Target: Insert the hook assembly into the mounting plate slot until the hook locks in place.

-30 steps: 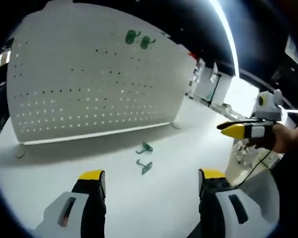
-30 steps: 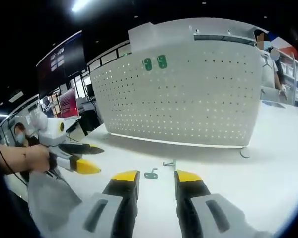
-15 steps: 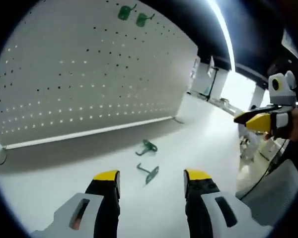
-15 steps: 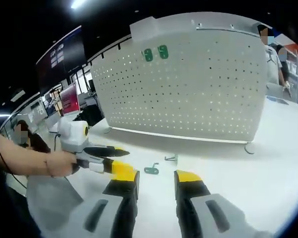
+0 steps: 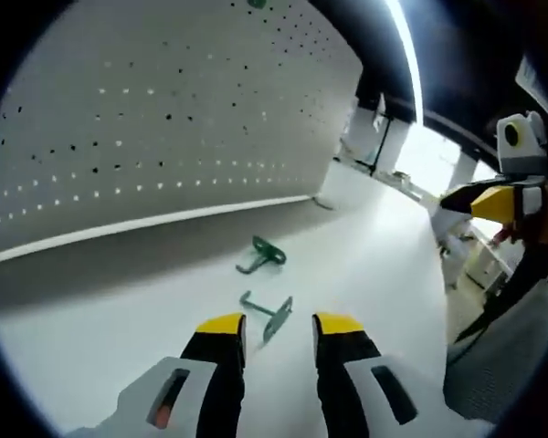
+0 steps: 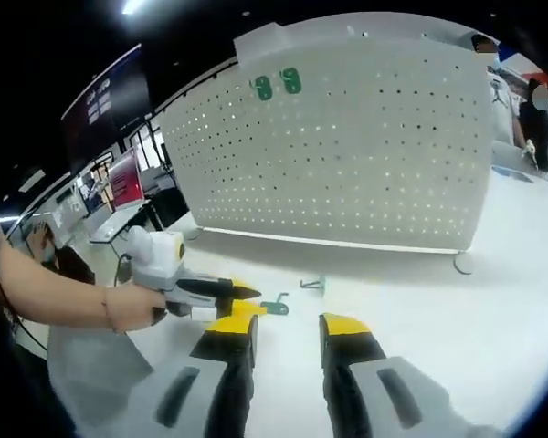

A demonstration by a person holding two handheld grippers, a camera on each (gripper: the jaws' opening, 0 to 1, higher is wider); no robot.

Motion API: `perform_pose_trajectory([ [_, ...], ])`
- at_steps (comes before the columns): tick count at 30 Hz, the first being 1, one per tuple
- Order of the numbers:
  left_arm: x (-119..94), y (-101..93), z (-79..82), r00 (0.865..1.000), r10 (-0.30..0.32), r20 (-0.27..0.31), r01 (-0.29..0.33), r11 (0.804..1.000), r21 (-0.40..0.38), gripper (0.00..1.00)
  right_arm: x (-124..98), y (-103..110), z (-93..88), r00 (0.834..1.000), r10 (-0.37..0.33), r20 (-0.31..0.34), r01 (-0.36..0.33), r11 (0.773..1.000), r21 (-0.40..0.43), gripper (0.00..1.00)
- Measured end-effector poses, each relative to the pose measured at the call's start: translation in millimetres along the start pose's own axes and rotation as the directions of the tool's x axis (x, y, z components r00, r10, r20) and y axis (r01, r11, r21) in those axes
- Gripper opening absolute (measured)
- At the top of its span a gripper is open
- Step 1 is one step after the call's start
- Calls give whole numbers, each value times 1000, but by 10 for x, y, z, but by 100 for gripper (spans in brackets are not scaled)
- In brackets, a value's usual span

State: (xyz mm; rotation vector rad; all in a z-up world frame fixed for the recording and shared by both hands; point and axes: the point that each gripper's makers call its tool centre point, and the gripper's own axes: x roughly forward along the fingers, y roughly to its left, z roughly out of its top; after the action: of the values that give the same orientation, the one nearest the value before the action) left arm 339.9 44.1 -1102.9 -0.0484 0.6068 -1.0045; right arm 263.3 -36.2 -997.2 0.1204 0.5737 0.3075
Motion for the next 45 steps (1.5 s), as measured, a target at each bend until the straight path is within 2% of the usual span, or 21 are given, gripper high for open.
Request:
perform_pose_trajectory([
  [4, 59, 36, -95, 1000, 3, -27, -3, 1000, -8, 23, 30, -11, -22, 1000, 0, -11, 0, 1000, 4, 24],
  [15, 132, 26, -171, 999, -6, -46, 5, 1000, -20, 7, 41, -82, -37, 1000, -15, -16, 15, 1000, 14, 24],
  [27, 130, 92, -138, 999, 10, -45, -11, 1000, -20, 3, 49, -90, -103, 999, -21, -33, 22, 999, 27, 24],
  [34, -2, 138, 20, 999, 31, -19, -31, 999, -10, 2, 99, -45, -60, 999, -15, -32, 16, 999, 33, 24],
  [38, -153, 155, 85, 998, 52, -42, -49, 997, 53, 2, 161, 19, -6, 1000, 0, -24, 1, 999, 41, 24],
  [45, -469, 91, 234, 995, 82, -48, -77, 992, 102, 2, 316, 253, 128, 999, 53, 2, -53, 996, 74, 24],
])
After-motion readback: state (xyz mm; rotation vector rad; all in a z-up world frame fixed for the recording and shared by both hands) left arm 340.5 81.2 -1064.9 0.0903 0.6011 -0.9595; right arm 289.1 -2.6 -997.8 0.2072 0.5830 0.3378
